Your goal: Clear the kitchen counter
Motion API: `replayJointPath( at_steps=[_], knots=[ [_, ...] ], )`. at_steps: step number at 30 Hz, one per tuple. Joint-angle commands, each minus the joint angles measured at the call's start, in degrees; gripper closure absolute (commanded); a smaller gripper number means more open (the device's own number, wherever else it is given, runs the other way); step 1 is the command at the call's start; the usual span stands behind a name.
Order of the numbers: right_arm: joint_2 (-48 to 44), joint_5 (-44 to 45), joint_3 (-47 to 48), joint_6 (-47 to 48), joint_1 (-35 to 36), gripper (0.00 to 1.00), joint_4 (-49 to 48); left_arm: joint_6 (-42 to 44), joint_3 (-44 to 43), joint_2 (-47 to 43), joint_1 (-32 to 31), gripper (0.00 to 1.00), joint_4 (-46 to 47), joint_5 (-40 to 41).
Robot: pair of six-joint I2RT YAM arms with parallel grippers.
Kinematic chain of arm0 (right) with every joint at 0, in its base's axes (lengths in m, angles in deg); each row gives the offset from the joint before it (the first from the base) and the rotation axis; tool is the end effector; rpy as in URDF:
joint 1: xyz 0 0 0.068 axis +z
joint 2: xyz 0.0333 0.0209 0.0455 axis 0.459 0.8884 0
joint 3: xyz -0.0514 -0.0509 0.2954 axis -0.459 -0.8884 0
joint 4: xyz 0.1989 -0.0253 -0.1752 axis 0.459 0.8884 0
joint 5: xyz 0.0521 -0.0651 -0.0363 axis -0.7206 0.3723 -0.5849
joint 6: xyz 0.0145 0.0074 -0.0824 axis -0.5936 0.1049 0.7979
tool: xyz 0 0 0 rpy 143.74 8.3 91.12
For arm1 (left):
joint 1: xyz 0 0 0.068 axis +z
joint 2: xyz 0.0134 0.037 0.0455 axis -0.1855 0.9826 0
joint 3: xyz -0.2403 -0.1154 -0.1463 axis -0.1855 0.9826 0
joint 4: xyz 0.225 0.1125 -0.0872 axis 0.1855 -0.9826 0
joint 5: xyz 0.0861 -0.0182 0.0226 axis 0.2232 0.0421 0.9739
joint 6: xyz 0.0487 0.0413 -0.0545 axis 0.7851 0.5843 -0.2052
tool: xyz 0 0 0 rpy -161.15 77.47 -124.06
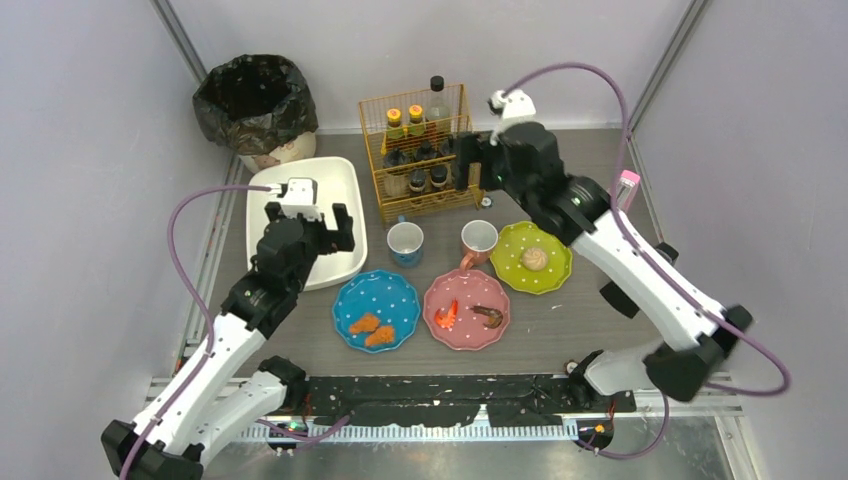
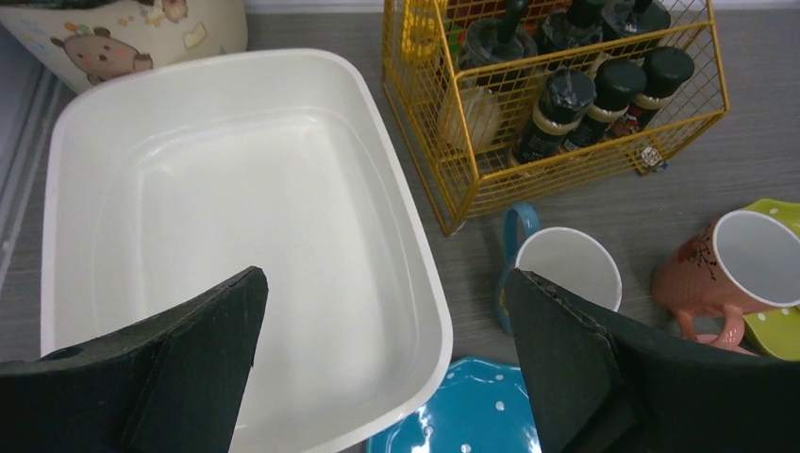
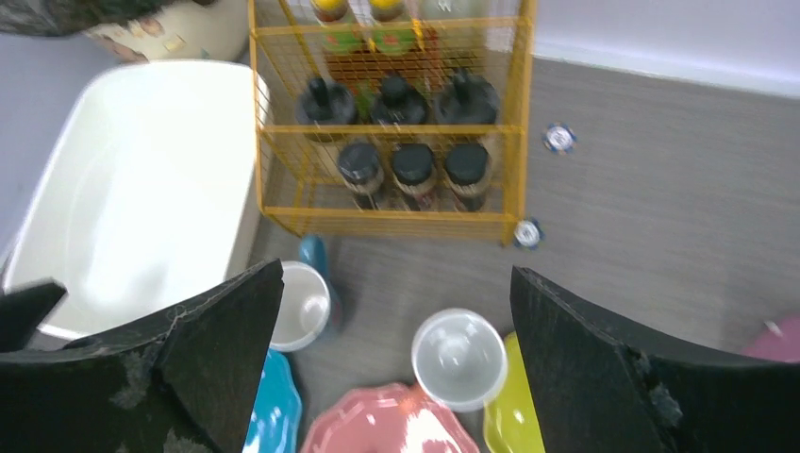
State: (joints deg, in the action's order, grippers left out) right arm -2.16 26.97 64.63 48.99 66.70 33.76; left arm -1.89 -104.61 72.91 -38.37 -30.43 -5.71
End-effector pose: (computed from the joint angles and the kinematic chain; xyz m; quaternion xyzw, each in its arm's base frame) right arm 0.2890 0.2099 0.4597 -0.1053 0.8136 0.1406 0.5543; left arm 0.1854 -0.0693 0.3402 -0.0003 0.7725 -0.0844 0.6293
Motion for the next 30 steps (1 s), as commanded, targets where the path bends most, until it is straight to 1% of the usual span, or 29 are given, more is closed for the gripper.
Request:
replayJointPath(
  at_steps=[1,5,8,11,15,19,22,24,27,30],
  knots=[
    [-11.8,5.4,-14.2,0.3,-0.2,0.05,-5.0,-6.0,-5.2,3.5,0.0,0.01,-9.8,-1.5],
    [-20.9,5.9,-28.4,1.3,-0.2,0.05,-5.5,-10.8,-8.4,6.3,0.0,0.01,-16.6,-2.6],
    [-26.2,6.4,-35.5,-0.8,-0.3,0.05,-5.6,-15.0,-10.2,8.0,0.0,0.01,-21.7,-2.4],
    [-31.2,6.5,-41.8,-5.8,-0.4,0.05,-4.0,-18.9,-11.9,10.2,0.0,0.01,-27.2,-3.2],
    [-35.6,2.8,-48.5,-8.9,-0.4,0.04,-3.4,-22.9,-12.8,12.1,0.0,0.01,-31.2,-7.8],
    [-36.4,-1.2,-52.3,-12.5,-0.6,0.02,-0.1,-23.8,-12.4,13.4,0.0,0.01,-30.6,-14.7],
    [-37.0,-4.6,-55.4,-16.5,-1.1,0.0,0.4,-23.3,-10.6,13.6,0.0,0.01,-29.1,-19.2],
    [-37.6,-5.0,-57.2,-19.3,-1.9,0.03,1.4,-22.6,-9.7,13.0,0.0,0.01,-28.9,-22.8],
    [-39.2,-5.6,-60.0,-23.4,-4.2,0.06,2.4,-22.2,-7.2,10.0,0.0,0.01,-28.0,-24.4],
    [-40.4,-10.7,-63.3,-25.7,-8.1,0.09,-0.4,-22.2,-2.8,5.5,0.0,0.01,-24.5,-25.5]
  ],
)
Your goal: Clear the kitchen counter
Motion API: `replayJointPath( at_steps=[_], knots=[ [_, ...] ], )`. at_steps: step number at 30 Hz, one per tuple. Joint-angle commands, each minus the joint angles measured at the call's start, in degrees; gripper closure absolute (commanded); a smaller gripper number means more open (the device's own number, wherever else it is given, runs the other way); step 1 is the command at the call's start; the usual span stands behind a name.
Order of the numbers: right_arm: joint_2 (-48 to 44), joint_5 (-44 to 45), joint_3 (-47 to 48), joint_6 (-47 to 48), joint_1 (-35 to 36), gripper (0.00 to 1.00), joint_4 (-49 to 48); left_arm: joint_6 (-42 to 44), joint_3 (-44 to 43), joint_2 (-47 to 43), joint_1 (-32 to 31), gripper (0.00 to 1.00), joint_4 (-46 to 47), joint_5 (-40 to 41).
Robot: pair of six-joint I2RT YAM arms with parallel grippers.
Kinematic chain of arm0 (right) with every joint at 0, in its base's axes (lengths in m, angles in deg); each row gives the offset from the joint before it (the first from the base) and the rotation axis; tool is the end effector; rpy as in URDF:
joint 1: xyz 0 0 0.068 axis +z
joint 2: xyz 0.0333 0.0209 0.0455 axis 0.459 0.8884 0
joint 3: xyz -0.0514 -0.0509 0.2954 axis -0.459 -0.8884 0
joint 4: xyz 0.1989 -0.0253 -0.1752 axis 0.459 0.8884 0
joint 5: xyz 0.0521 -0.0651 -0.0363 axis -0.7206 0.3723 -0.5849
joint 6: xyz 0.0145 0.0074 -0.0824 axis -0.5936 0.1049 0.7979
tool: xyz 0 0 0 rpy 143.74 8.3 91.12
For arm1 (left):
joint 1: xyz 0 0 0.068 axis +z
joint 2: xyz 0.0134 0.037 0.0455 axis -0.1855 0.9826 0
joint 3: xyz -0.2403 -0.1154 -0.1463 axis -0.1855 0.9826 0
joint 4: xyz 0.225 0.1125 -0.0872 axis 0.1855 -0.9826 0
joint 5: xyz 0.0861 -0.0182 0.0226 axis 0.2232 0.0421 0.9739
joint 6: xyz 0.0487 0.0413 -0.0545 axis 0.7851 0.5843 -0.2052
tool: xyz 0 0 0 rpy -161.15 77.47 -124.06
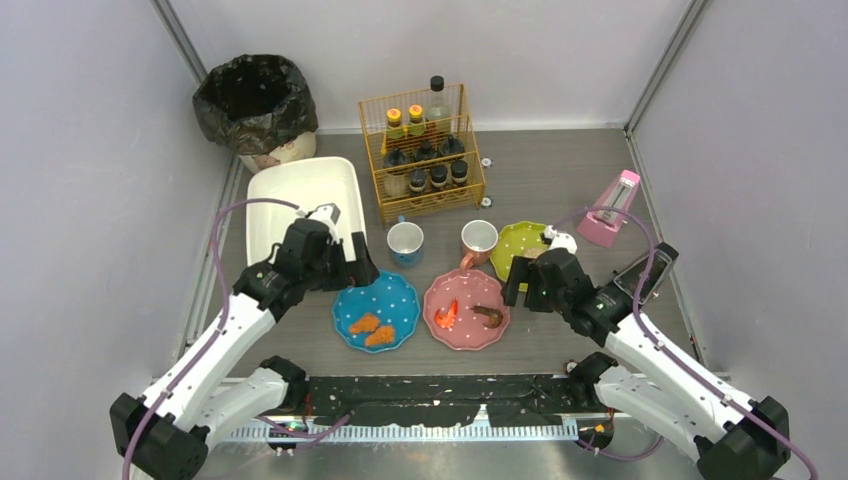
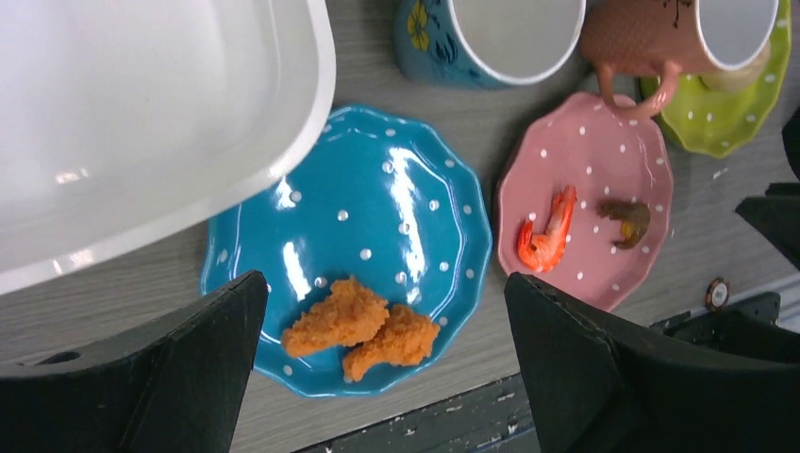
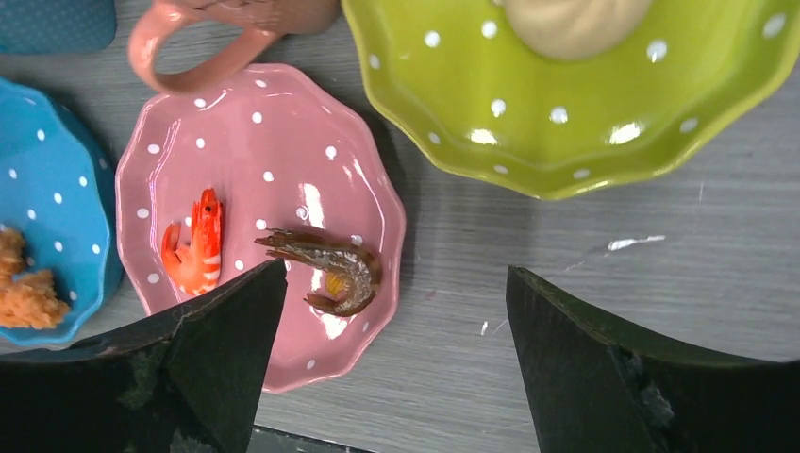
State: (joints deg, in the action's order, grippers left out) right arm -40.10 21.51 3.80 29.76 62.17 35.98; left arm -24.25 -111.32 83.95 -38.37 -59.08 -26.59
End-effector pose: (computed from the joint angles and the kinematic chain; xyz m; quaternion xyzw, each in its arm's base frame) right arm 0.1484 0.0859 0.2238 0.0167 0.9242 0.1300 0.3586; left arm 0.1826 -0.0975 0.2840 -0.0474 0.9221 -0.2054 0.3245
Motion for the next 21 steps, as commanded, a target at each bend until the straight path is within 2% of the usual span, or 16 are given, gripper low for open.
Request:
replayJointPath(
  at_steps=[1,8,12,18,21],
  knots=[
    [-2.3,-5.9,-4.3,-7.1,-4.2,0.1,-3.3,0.1,5.3,-6.8,0.0,0.01,6.0,-5.4],
    [-0.4,-13.1,-10.3,-5.8,-10.0,0.25,-8.8,-1.4,9.3,-11.2,0.0,0.01,9.7,-12.4],
    [-0.3,-14.7,-12.1,-4.4,-12.7,0.39,-12.5,-1.8,11.3,-11.9,0.0,0.01,11.1,-13.3],
    [6.9,-24.5,-13.2,-2.6,-15.6,0.47,-19.1,-4.3,11.4,-9.9,-0.3,0.01,12.5,-16.3],
    [8.7,-26.0,-14.4,-2.1,-15.6,0.48,-21.4,-5.3,11.9,-9.0,-0.8,0.01,13.4,-16.9]
  ],
)
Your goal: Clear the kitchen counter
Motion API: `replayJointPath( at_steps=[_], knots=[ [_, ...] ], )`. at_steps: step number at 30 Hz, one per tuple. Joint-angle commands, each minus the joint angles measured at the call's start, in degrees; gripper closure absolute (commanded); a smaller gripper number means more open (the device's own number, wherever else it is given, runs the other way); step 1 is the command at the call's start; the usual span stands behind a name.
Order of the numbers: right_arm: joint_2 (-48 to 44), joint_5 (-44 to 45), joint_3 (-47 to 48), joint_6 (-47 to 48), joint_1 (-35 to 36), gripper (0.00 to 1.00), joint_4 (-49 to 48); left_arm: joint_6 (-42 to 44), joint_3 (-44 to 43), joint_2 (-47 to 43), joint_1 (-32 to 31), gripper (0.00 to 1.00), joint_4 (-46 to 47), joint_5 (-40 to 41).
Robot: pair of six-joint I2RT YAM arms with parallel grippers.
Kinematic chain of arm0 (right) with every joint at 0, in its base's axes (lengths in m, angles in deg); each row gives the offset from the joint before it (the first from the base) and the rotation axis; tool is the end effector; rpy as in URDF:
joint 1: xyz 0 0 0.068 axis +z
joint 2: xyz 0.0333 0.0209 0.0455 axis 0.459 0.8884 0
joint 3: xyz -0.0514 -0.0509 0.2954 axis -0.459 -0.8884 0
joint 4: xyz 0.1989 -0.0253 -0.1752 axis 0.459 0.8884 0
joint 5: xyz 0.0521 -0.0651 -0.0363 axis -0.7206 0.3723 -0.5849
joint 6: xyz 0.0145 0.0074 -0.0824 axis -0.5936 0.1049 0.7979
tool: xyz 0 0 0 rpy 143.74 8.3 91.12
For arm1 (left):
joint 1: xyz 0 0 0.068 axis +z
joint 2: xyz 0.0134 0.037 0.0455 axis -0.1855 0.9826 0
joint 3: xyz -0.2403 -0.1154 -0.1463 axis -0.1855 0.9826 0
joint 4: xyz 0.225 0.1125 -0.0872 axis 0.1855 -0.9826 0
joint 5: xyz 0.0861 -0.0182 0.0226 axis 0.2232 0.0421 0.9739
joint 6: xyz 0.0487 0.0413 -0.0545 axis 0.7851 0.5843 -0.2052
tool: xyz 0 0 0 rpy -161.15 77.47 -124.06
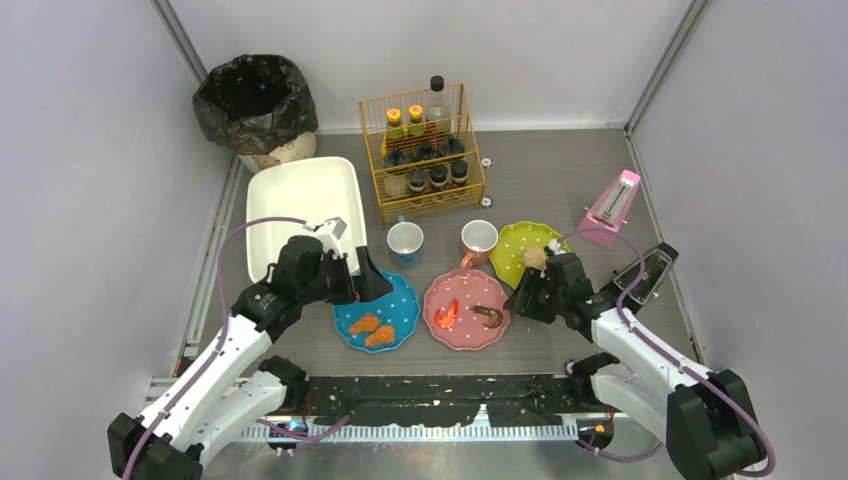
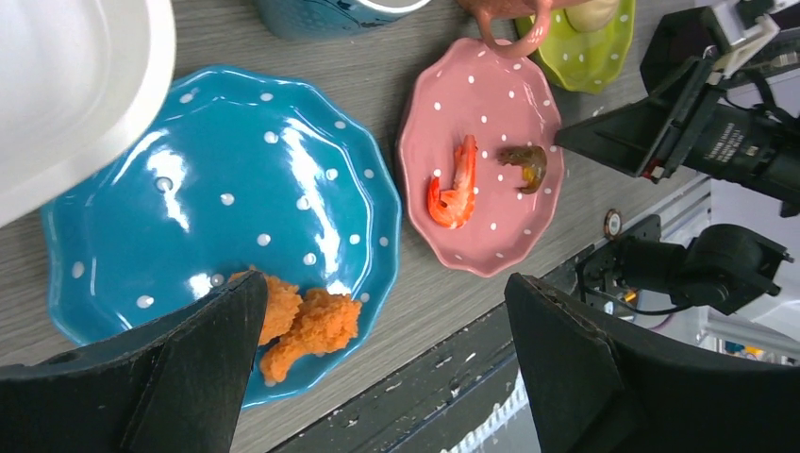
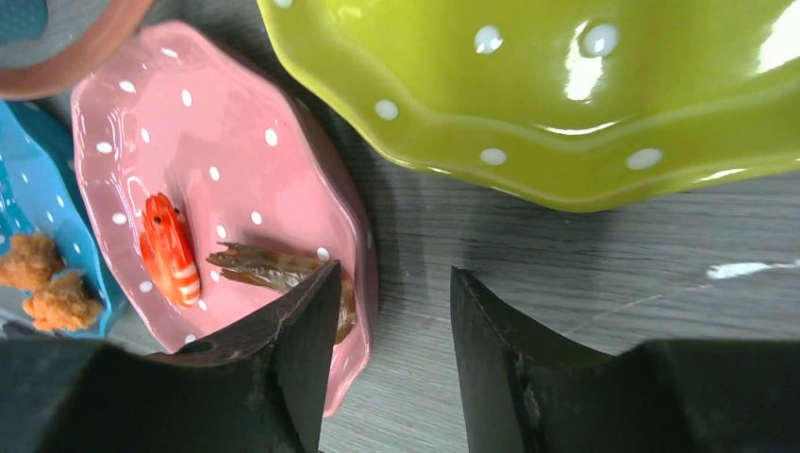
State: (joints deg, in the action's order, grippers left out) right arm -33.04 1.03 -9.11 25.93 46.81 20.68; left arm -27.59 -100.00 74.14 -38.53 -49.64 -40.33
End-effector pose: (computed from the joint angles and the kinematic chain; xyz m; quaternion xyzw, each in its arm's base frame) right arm 0.1618 0.0698 0.1514 0.1101 0.9333 0.2233 0.2588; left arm 0.1509 -0.1011 0.2612 -0.0160 0.8888 -0.3369 0.3104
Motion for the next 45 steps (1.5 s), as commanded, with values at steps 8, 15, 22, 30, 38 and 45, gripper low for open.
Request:
replayJointPath(
  at_steps=[8,15,22,30,38,45],
  knots=[
    [7.6,-5.6,-4.2,1.5,-1.2,0.57,-11.3,-3.1,0.4,2.8,-1.4,0.01,5.4,-5.3],
    [13.0,-5.6,-5.6,-0.2,-3.0,0.64,-15.9,-3.9,0.4,3.7,-2.3,0.01,6.2,-5.9],
    [13.6,-5.8,-5.8,-0.3,-3.5,0.73,-15.2,-4.0,-0.4,5.6,-2.8,0.01,6.4,-7.1],
    [6.3,-9.2,-5.0,-0.5,-5.3,0.95,-10.4,-5.0,-0.5,7.7,-3.4,0.01,8.8,-9.1],
    [-5.0,-11.2,-3.5,0.3,-5.9,0.95,-7.1,-6.8,-1.1,12.0,-3.9,0.01,12.7,-12.4],
    [-11.6,-15.7,-3.5,-0.6,-5.9,0.95,-7.7,-8.3,-1.9,15.7,-5.4,0.01,16.3,-14.2]
  ],
)
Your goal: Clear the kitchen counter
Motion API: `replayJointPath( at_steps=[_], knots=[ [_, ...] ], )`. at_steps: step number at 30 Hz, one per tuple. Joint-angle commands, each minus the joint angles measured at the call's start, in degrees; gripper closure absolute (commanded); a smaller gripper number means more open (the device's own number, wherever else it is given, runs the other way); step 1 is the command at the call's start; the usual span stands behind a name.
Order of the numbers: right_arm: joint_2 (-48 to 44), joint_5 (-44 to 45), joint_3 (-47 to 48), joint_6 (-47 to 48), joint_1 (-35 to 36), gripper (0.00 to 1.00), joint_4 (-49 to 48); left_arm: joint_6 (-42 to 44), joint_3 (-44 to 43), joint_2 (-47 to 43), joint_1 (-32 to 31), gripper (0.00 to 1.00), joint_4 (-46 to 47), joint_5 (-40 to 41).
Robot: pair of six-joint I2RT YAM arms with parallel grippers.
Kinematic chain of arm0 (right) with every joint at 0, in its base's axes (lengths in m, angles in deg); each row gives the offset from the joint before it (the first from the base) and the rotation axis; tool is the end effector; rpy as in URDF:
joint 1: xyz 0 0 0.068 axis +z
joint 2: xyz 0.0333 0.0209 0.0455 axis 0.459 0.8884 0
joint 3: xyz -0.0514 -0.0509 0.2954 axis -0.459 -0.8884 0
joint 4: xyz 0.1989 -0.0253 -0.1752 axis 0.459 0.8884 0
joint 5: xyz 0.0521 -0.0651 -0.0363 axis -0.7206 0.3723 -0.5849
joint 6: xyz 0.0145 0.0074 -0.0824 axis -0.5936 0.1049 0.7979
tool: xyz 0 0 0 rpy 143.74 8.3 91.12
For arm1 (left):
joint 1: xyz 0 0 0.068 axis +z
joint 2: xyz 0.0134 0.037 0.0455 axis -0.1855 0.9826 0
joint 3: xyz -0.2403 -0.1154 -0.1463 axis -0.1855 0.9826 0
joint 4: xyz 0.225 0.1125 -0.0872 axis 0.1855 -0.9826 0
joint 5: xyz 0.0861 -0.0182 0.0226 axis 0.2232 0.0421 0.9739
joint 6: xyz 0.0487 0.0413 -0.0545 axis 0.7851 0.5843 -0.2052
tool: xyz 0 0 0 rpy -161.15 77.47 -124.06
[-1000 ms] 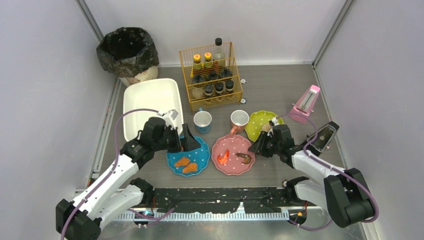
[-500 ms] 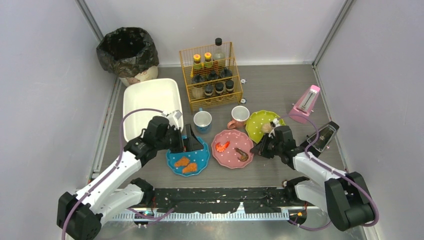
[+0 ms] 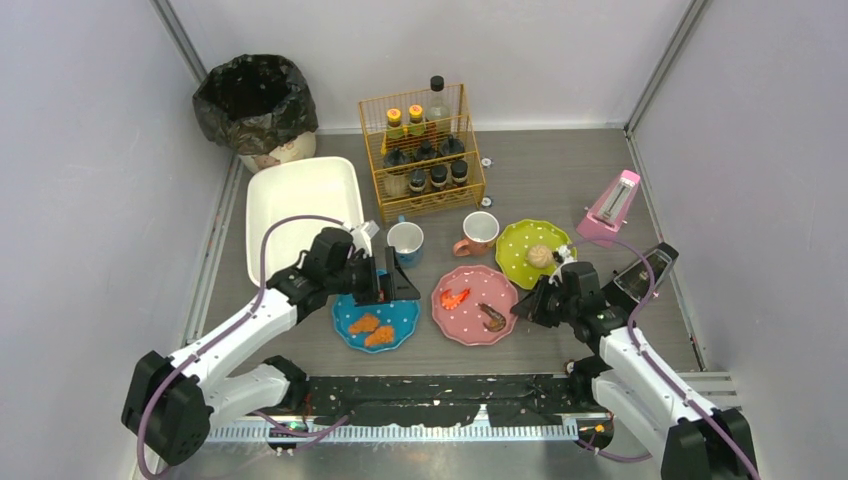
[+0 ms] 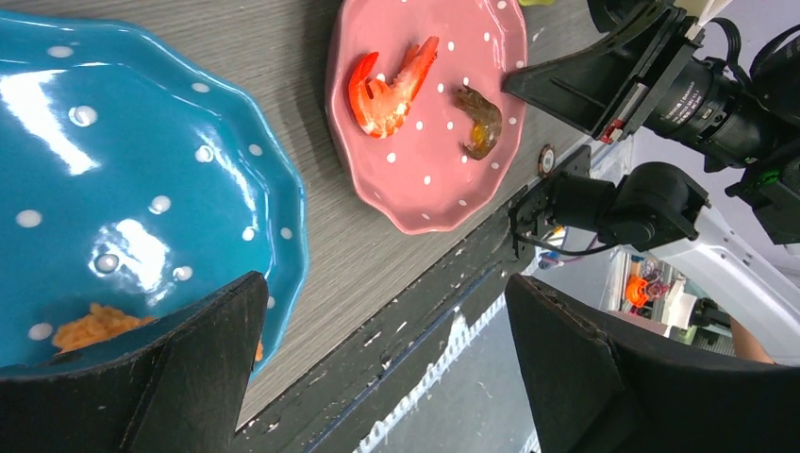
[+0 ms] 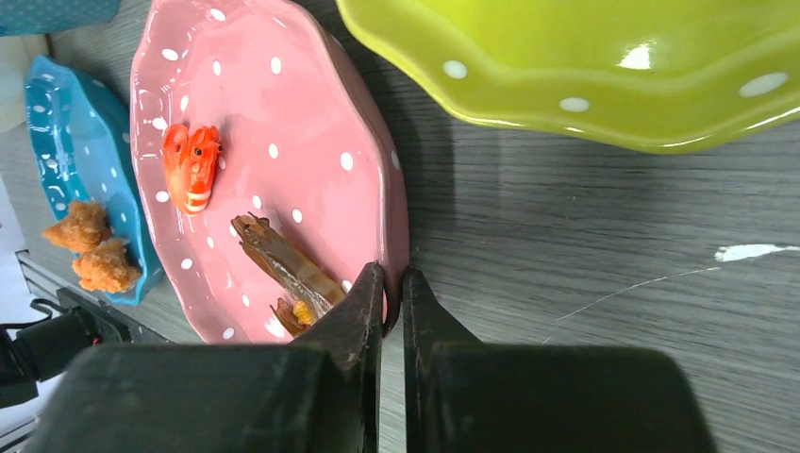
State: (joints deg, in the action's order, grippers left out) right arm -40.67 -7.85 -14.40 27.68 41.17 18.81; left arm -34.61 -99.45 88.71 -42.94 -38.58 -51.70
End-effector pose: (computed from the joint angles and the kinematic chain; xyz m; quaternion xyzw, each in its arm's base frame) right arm 0.1456 0.0595 0.1445 0.1073 0.9135 0.2830 0.2719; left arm 0.1751 -0.1490 0.2354 0.0000 0.8910 -0.4131 0.1884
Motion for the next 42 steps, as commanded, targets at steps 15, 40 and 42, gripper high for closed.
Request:
replayJointPath(
  at_steps=[15,40,42],
  knots=[
    [-10.1,-14.0,7.7,-7.7,-0.2,0.95,-6.6,-8.4,-2.6,8.2,-4.0,0.1,16.2,-6.3],
    [-14.2,-0.4,21.4,-14.3,-0.2,0.95,6.5,-24.8,2.4,12.2,-8.1,0.58,44.6,-3.3],
    [-14.4,0.1,21.8,-14.6,-0.2,0.95,6.7,-25.1,2.1,12.5,-8.5,0.61,44.9,-2.2]
  ],
)
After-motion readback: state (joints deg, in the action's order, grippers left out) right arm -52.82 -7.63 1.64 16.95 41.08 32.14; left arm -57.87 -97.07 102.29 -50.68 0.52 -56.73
